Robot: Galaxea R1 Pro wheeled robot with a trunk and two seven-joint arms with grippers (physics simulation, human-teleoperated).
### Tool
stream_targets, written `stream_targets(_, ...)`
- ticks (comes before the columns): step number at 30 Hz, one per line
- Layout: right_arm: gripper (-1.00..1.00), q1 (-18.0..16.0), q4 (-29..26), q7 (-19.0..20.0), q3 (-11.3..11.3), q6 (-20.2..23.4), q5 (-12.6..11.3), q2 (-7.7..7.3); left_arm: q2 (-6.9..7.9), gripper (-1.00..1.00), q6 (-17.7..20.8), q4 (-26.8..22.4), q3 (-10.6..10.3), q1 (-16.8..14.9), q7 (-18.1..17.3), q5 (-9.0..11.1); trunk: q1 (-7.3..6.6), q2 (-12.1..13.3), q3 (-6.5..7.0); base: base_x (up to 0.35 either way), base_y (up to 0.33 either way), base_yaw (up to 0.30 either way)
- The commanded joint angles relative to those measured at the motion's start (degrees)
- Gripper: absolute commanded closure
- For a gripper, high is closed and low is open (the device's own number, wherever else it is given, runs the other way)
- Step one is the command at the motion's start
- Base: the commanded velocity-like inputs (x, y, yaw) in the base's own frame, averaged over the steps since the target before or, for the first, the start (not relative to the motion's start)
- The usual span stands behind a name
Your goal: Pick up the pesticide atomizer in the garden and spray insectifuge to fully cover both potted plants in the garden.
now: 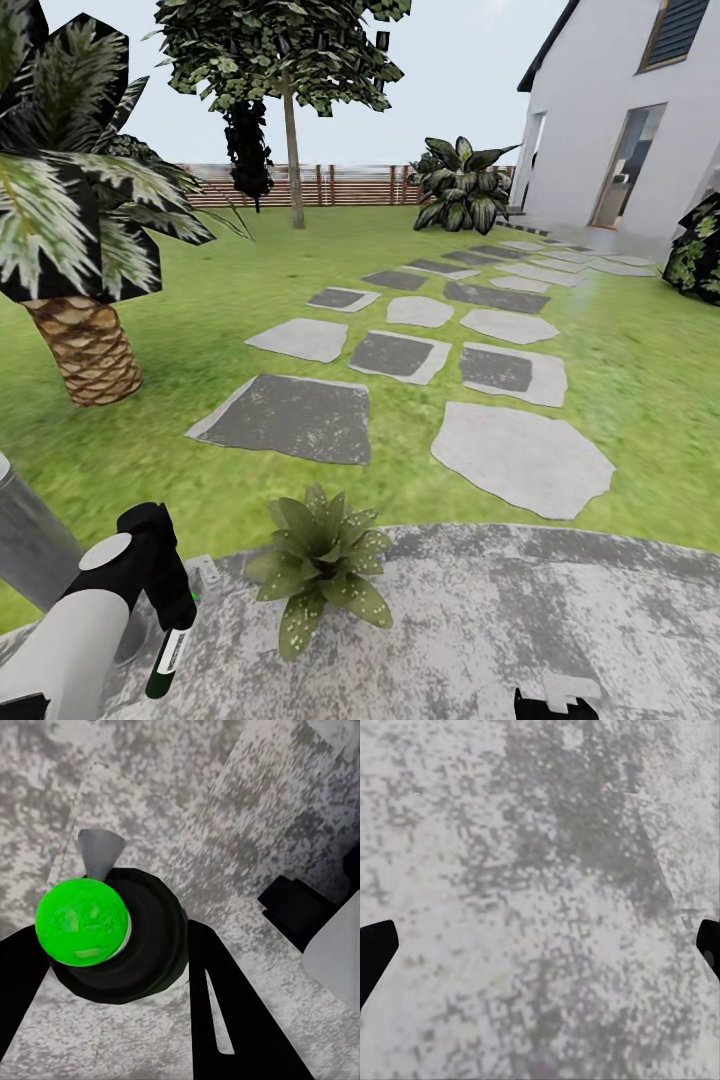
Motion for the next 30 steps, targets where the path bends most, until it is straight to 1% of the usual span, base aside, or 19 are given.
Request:
stream_targets(1,-1.00,0.0,0.0,-0.1,-0.5,-0.2,0.6,0.01,-0.04,1.00,0.6,0.0,0.1,0.0,-0.3,-0.4,-0.01,0.0,-0.05,0.014,0.001,-0.005)
stream_targets(9,-1.00,0.0,0.1,-0.1,-0.4,-0.2,0.6,0.10,0.46,1.00,0.6,-0.1,0.5,0.2,-0.3,-0.5,-0.01,0.0,-0.05,0.002,0.002,-0.229)
stream_targets(11,-1.00,0.0,0.1,-0.1,-0.4,-0.2,0.6,0.10,0.47,1.00,0.6,-0.1,0.5,0.2,-0.2,-0.5,-0.01,0.0,-0.05,0.000,0.126,-0.225)
stream_targets(16,-1.00,0.0,0.1,-0.1,-0.4,-0.2,0.6,0.10,0.52,1.00,0.6,-0.1,0.5,0.5,-0.2,-0.5,-0.01,0.0,-0.05,0.000,0.266,-0.033)
stream_targets(20,-1.00,0.0,0.1,-0.1,-0.4,-0.2,0.6,0.10,0.65,1.00,0.6,-0.1,0.5,0.5,0.1,-0.6,-0.01,0.0,-0.05,0.000,0.078,-0.002)
stream_targets(22,-1.00,0.0,0.1,-0.1,-0.4,-0.2,0.6,0.10,0.98,1.00,0.6,-0.1,0.5,0.6,2.1,-0.6,-0.01,0.0,-0.05,0.000,0.012,0.000)
stream_targets(23,-1.00,0.0,0.1,-0.1,-0.4,-0.2,0.6,0.10,1.61,1.00,0.6,-0.1,0.5,1.8,4.5,-0.5,-0.01,0.0,-0.05,0.000,0.003,0.000)
stream_targets(24,-1.00,0.0,0.1,-0.1,-0.4,-0.2,0.6,0.10,1.76,1.00,0.6,0.0,0.5,2.7,5.2,-0.4,-0.01,0.0,-0.05,0.000,0.001,0.000)
stream_targets(25,-1.00,0.0,0.1,-0.1,-0.4,-0.2,0.6,0.10,1.78,1.00,0.6,0.0,0.5,3.2,5.6,-0.1,-0.01,0.0,-0.05,0.000,0.000,0.000)
stream_targets(26,-1.00,0.0,0.1,-0.1,-0.4,-0.2,0.6,0.14,1.62,1.00,0.6,0.0,0.5,3.4,5.8,0.7,-0.01,0.0,-0.05,0.000,0.000,0.000)
stream_targets(29,-1.00,0.0,0.1,-0.1,-0.4,-0.2,0.6,0.18,1.41,1.00,0.6,0.0,0.5,3.7,6.3,4.0,-0.01,0.0,-0.05,0.090,0.076,0.000)
stream_targets(30,-1.00,0.0,0.1,-0.1,-0.4,-0.2,0.6,0.18,1.39,1.00,0.6,0.0,0.5,3.7,6.4,4.5,-0.01,0.0,-0.05,0.179,0.173,0.000)
